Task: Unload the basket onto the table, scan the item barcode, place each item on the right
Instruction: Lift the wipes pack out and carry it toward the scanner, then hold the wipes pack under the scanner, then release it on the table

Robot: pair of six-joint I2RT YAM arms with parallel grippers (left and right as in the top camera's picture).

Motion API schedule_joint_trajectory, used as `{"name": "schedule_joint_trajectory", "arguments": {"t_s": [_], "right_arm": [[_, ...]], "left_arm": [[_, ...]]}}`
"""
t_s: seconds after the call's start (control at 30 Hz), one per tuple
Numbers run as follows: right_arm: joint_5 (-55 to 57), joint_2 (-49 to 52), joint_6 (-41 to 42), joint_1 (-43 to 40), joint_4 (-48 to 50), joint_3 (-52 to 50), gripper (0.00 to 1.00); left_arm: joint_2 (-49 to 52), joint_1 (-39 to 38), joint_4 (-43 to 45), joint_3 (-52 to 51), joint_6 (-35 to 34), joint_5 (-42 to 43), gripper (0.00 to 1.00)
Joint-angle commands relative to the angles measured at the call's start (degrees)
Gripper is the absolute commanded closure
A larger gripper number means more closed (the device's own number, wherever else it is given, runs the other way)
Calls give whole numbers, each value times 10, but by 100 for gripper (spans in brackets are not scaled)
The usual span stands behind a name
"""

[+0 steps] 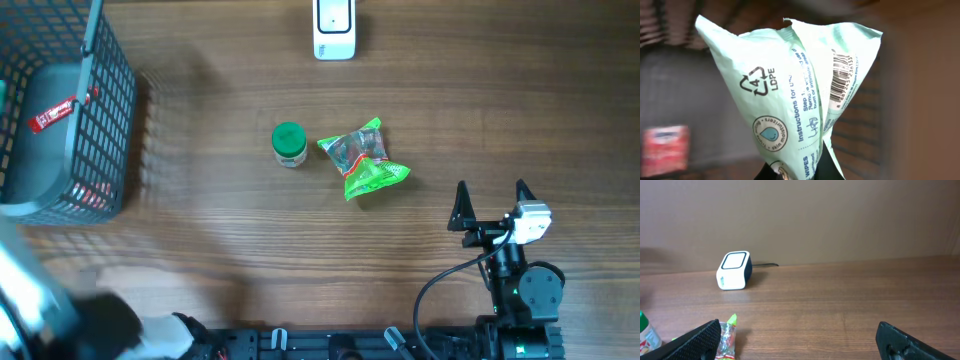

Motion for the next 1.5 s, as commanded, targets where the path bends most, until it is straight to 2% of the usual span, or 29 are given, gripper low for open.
{"name": "schedule_joint_trajectory", "arguments": {"t_s": [0.0, 0.1, 0.17, 0.23, 0.3, 0.37, 0.5, 0.67, 0.73, 0.83, 0.97, 1.13, 1.27, 1.47], "right_arm": [[-9, 1, 9, -2, 2, -1, 0], [-9, 1, 9, -2, 2, -1, 0], [-9, 1, 9, -2, 2, -1, 0], [-9, 1, 8, -2, 2, -1, 0], [-9, 1, 9, -2, 2, -1, 0], [-9, 1, 9, -2, 2, -1, 0], [-9, 1, 8, -2, 2, -1, 0], [-9, 1, 8, -2, 2, -1, 0], [-9, 1, 8, -2, 2, -1, 0], [-9, 1, 8, -2, 2, -1, 0], [-9, 1, 9, -2, 2, -1, 0], [-9, 1, 9, -2, 2, -1, 0], [-9, 1, 9, -2, 2, -1, 0], [-9, 1, 9, -2, 2, -1, 0]], "left_arm": [[-108, -23, 29, 6, 7, 122, 96], [-167, -96, 21, 5, 36, 196, 96], [-187, -168, -15, 5, 84, 191, 96], [-197, -246, -75, 5, 112, 154, 96], [-200, -372, -163, -3, 99, 59, 96], [-200, -449, -179, -29, 64, 13, 96], [-198, -608, -104, -146, 43, 0, 96], [-183, -729, 40, -335, -17, 0, 96], [-176, -753, 97, -400, -44, 6, 96], [-162, -778, 177, -471, -47, 23, 96], [-120, -810, 269, -521, -46, 32, 96], [-50, -825, 306, -521, -47, -8, 96], [4, -825, 328, -521, -47, -8, 96], [18, -824, 321, -521, -48, -9, 95]]}}
